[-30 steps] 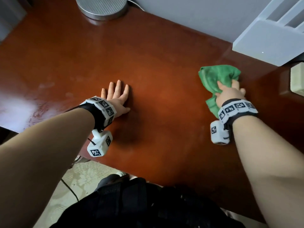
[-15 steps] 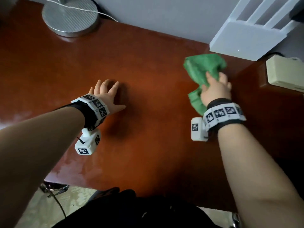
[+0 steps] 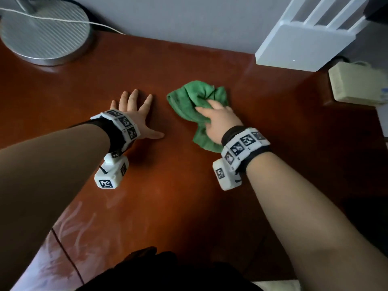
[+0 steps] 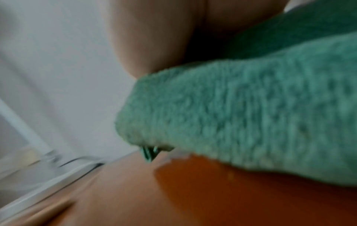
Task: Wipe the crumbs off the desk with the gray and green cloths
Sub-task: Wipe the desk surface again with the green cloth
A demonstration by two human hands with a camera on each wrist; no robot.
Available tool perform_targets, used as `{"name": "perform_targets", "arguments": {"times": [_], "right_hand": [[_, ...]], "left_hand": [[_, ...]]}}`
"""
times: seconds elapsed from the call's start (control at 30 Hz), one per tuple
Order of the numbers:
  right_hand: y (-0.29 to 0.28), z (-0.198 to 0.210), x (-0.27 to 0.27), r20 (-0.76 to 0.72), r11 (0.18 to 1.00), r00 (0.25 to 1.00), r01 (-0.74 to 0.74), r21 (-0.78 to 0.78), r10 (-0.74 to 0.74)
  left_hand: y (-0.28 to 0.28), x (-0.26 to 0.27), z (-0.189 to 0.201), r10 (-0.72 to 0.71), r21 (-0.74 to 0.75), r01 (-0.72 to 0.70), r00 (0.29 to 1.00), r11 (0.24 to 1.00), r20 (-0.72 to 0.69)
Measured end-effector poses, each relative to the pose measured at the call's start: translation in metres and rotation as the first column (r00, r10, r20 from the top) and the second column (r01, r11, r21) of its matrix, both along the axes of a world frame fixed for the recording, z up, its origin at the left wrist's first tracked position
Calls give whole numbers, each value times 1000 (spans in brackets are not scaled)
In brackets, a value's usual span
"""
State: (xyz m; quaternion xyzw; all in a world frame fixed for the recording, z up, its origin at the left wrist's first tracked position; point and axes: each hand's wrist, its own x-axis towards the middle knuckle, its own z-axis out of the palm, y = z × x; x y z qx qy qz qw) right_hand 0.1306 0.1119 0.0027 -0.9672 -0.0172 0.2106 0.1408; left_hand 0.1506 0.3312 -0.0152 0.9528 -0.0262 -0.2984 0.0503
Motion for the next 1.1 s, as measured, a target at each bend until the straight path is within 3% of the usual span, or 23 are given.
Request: {"name": "perform_targets", "arguments": {"times": [0.07,0.13,0.2,0.27,0.37,0.47,0.57,0.63,0.7,0.8,0.87,0.97,1.1], "right_hand": [[-34,10,8,93,991,987,131,8,-131],[-75,20,18,174,938,928,342,-51,-329],[-103,23,26,102,844,861,508,-171,-497],[-108,16,30,0,792,820,553,-258,-573],[-73,2,41,29,868,886,460,-188,-463],[-9,-4,54,19,986,988,153,-74,-152],[26,-12,60,-35,999,999,-32,-6,32],[8,-8,61,31,1000,999,6,9,-7],[-33,2,61,128,986,980,158,-48,-150],[-98,14,56,124,861,884,468,-200,-451],[-114,10,54,55,777,815,568,-271,-577],[-99,2,64,32,811,839,534,-239,-543],[-43,-1,84,13,945,954,297,-139,-298]], "left_hand": [[1,0,-3,-28,24,29,999,999,-36],[2,1,-4,-28,33,30,998,999,-61],[2,1,-5,-25,36,28,997,999,-72],[1,3,-4,-28,41,32,996,999,-84],[0,4,-3,-33,55,39,994,998,-106],[0,4,-2,-25,49,30,995,998,-102],[0,4,-1,-23,37,26,996,999,-88],[1,4,-1,-24,38,28,995,999,-99],[0,5,-2,-29,47,34,993,998,-112],[1,5,-2,-31,49,37,992,998,-121],[0,5,-3,-33,49,39,992,998,-119],[0,6,-3,-35,56,42,992,998,-122],[0,6,-4,-33,54,39,992,998,-123]]}}
